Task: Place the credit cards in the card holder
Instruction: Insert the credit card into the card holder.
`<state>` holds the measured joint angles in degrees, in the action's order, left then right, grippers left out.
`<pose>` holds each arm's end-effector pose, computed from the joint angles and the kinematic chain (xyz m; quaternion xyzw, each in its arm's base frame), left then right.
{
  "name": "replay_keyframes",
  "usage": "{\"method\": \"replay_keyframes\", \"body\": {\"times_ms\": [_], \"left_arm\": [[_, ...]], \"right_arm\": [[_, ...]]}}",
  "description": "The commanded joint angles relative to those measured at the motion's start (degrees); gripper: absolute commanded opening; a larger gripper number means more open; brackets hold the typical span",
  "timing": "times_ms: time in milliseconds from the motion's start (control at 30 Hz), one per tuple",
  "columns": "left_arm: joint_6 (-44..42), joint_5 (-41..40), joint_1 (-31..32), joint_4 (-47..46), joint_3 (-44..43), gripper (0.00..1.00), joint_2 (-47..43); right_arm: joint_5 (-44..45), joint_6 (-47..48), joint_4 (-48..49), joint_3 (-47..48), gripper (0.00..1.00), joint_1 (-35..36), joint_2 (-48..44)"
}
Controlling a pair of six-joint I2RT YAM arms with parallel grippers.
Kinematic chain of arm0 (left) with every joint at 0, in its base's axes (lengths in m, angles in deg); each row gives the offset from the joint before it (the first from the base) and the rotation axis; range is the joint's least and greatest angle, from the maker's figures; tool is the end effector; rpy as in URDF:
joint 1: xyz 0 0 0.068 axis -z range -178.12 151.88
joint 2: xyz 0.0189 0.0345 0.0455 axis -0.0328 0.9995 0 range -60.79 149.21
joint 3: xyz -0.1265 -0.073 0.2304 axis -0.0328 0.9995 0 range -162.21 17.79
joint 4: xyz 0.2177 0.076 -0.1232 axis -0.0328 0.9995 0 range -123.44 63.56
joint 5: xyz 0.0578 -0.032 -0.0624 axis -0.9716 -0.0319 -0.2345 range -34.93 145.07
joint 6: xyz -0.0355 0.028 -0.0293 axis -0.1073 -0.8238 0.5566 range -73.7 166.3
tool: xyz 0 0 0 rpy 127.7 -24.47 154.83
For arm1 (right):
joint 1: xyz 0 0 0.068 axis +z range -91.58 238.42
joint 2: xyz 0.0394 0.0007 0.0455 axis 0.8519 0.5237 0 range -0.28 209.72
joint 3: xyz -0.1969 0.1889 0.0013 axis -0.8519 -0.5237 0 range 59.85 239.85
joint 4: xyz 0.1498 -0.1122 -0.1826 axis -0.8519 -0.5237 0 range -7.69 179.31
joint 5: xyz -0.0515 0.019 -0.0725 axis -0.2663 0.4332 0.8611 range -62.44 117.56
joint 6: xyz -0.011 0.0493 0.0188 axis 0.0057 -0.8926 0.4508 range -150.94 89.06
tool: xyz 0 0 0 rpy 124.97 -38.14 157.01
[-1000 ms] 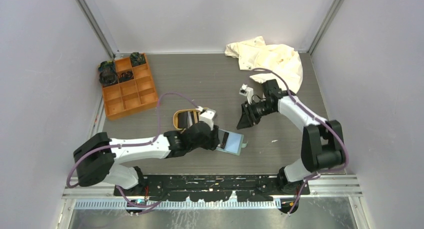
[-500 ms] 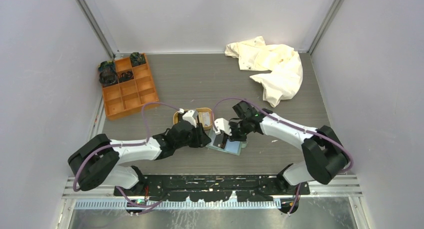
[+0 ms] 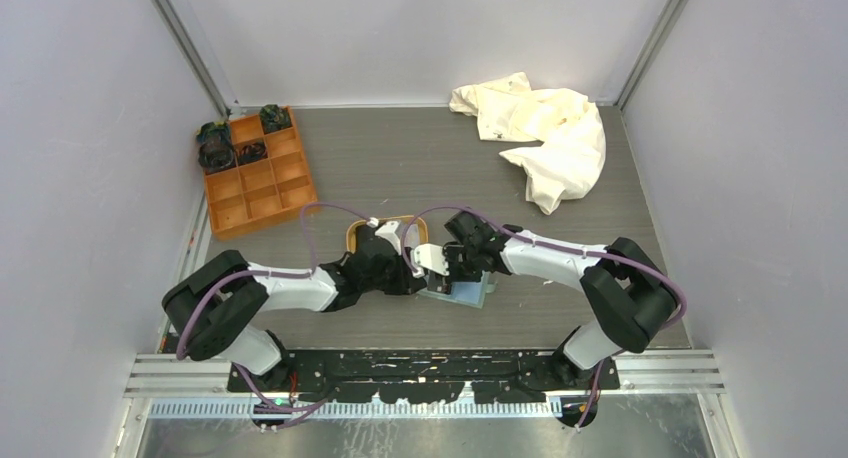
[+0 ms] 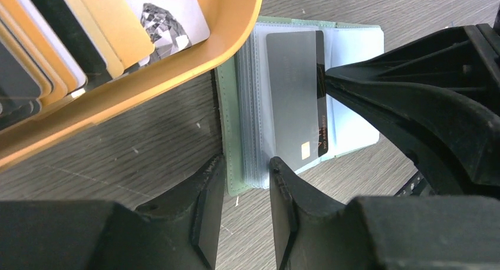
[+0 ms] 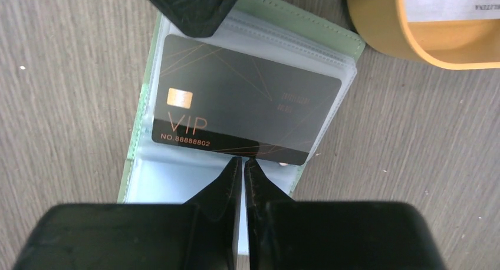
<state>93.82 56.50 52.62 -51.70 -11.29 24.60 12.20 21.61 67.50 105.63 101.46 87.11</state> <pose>0.1707 -0.2103 0.1386 0.0307 0.8984 -0.3385 0.2781 0.1979 0.1977 0.1625 -0.7351 0.6252 0.1106 0.2378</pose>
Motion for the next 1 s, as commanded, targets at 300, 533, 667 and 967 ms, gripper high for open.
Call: {"method": "replay_keyframes", "body": {"times_ms": [300,533,667,967], "left_arm": [[0.9,4.2,-0.3,-5.9,-0.9,0.35,1.9],[2.5,2.4,-0.3,-7.9,3.1,0.4,-4.5],[2.6,0.7,-0.3,-7.7,5.9,0.42,-10.4],[3.4,-0.7,-0.2,-9.9,11.0,0.64,-16.2]], "right_arm": [[-1.4,-8.7,6.0,1.6,0.13,1.4,-0.9],[-9.1,-10.8,0.6,2.9,0.18,-4.7,-5.1],[-14.9,-10.6,-3.2,3.0,0.21,-8.5,-7.2],[-17.1,-10.9,-12.2,8.5,0.23,-10.1,-1.3]]}}
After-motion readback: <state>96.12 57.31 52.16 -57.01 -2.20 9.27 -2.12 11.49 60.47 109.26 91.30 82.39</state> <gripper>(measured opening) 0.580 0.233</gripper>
